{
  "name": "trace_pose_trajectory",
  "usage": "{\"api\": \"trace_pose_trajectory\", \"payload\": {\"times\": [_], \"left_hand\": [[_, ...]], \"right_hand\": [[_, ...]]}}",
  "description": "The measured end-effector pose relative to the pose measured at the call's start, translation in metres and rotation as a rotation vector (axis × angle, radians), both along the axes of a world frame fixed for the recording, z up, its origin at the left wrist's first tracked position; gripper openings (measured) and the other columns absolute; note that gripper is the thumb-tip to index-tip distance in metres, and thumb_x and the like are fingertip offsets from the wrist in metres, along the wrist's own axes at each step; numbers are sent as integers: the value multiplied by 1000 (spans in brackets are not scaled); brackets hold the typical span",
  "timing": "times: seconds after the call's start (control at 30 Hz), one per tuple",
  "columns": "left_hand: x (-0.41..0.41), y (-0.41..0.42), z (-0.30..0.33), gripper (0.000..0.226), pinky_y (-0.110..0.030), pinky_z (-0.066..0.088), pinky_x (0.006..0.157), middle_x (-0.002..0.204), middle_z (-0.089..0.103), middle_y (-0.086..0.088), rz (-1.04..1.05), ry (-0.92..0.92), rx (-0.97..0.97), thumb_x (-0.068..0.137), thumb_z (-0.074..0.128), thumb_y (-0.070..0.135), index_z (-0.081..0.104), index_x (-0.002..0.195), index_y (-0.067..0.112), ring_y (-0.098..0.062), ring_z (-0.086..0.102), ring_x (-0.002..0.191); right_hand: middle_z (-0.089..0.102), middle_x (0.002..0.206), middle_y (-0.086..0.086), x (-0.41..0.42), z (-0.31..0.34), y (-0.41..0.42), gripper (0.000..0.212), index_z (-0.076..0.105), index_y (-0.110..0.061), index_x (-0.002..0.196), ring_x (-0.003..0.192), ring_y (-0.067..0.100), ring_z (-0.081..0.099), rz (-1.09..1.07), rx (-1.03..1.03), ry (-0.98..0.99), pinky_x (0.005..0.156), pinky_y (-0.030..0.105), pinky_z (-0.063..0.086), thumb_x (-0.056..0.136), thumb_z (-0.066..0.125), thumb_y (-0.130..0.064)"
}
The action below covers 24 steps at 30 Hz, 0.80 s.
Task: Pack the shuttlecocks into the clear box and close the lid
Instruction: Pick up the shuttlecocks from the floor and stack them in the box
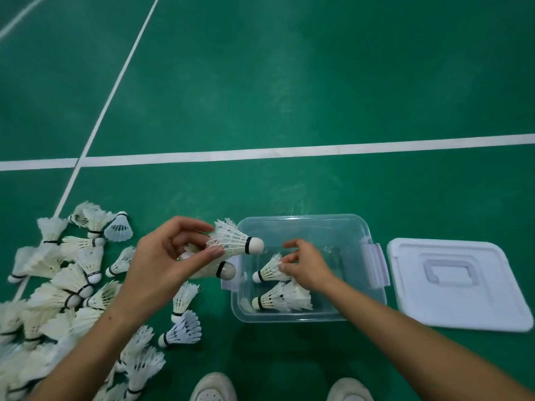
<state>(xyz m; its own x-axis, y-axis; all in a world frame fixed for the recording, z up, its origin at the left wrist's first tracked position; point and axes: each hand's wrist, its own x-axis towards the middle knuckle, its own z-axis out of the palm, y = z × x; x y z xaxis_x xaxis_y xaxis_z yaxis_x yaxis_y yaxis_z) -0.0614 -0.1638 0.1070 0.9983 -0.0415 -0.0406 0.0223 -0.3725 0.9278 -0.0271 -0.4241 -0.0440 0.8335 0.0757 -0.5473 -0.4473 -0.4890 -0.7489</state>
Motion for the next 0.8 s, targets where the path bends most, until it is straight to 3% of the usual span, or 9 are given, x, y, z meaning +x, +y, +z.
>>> {"api": "trace_pose_trajectory", "payload": {"times": [0.2, 0.3, 0.43, 0.63, 0.8], "left_hand": [[0, -4, 0, 31, -17, 56, 70, 86, 77, 3, -16, -37, 56, 75, 88, 18, 77, 104, 18, -9, 72, 76], [1, -7, 0, 32, -27, 61, 76, 88, 77, 2, -25, -34, 71, 75, 88, 21, 78, 105, 21, -13, 73, 82], [4, -9, 1, 41, -43, 61, 84, 90, 78, -1, -63, 17, 51, 76, 88, 26, 73, 113, 30, -20, 75, 86], [24, -18, 7, 61, -31, 55, 90, 90, 78, 11, -360, 29, 206, 80, 85, 29, 52, 131, 39, -15, 75, 91], [48, -33, 9, 65, -35, 54, 92, 92, 78, 12, -565, 63, 265, 87, 85, 19, 49, 138, 35, -15, 74, 93]], "right_hand": [[71, 101, 0, 4, -5, 5, 44, 60, -12, 133, 97, 14, 71, -73, -45, -28, 89, 34, 62, 93, 79, -9], [72, 98, -1, 4, -2, 7, 41, 62, -13, 128, 93, 14, 72, -83, -29, -40, 83, 36, 64, 91, 80, -10], [73, 103, -3, -2, 19, -2, 43, 63, -17, 127, 92, 11, 71, -50, -8, -76, 75, 27, 60, 89, 83, -17], [74, 113, -9, -11, 92, -36, 43, 64, -29, 127, 100, 10, 73, 83, 148, -243, 92, 31, 61, 90, 82, -15], [69, 134, -14, -4, 127, -39, 55, 59, -28, 139, 121, 12, 68, 198, 389, -263, 100, 36, 59, 92, 79, -7]]}}
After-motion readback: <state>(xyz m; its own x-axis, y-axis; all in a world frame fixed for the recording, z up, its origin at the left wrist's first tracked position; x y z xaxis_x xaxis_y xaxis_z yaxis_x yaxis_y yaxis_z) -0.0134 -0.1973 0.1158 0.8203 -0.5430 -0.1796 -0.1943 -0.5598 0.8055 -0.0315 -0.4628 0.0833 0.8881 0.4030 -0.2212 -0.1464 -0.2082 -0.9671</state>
